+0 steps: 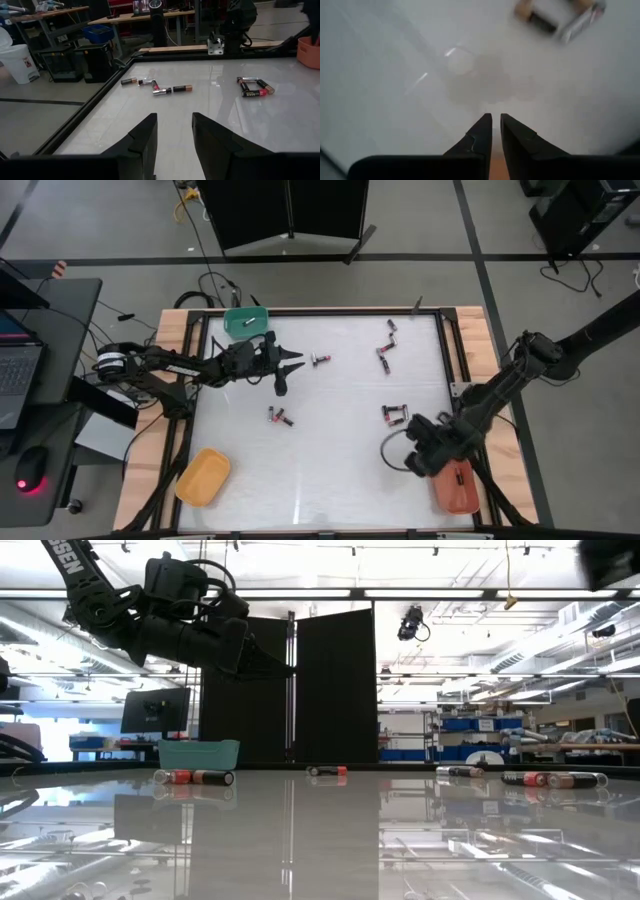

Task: Sort batteries
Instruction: Put the middle right gold battery to the left of the red battery into the orange bin

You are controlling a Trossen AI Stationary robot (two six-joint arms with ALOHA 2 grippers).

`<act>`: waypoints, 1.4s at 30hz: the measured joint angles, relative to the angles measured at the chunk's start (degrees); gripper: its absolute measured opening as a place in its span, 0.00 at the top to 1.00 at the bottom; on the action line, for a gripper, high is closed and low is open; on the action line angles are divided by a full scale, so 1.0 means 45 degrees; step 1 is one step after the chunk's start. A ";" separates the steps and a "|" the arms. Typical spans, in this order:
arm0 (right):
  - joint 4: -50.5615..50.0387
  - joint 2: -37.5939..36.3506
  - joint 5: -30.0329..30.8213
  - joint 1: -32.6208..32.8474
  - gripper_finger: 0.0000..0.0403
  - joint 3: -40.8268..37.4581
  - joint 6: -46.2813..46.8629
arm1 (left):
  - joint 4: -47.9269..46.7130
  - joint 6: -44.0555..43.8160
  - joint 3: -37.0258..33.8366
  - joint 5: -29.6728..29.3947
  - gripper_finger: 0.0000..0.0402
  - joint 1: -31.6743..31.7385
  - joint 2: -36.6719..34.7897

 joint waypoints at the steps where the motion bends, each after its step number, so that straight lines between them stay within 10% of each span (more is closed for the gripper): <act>1: 0.0127 0.0000 0.0099 -0.0399 0.88 -0.0054 -0.0557 | -0.0003 0.0000 0.0000 0.0002 0.67 0.0000 0.0000; 19: 0.2288 0.0010 0.0248 -0.5051 0.60 -0.1544 -1.2493 | -0.0112 -0.0005 0.0000 0.0000 0.67 0.0000 0.0000; 42: 0.5314 0.0015 -0.0373 -0.5327 0.57 -0.3883 -1.3452 | -0.0404 -0.0058 0.0000 0.0004 0.67 0.0000 0.0000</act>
